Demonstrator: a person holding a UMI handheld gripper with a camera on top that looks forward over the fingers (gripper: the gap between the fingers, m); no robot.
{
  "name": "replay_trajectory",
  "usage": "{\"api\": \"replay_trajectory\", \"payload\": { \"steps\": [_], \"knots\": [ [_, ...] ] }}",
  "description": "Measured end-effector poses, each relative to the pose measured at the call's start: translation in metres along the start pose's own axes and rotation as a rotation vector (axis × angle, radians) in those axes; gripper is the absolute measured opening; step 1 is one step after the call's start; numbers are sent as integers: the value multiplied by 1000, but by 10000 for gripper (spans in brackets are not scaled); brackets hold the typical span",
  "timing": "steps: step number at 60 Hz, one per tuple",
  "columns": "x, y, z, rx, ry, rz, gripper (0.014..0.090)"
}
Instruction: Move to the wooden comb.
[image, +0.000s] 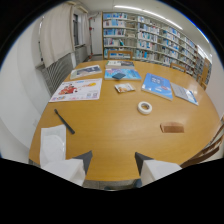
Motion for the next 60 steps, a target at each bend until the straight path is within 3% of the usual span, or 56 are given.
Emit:
{"api": "replay_trajectory", "payload": {
  "steps": [21,43,60],
  "knots": [
    [47,16,-2,-33,24,4,846],
    [172,34,0,-69,92,34,848],
    [232,14,30,-68,79,14,843]
  ]
}}
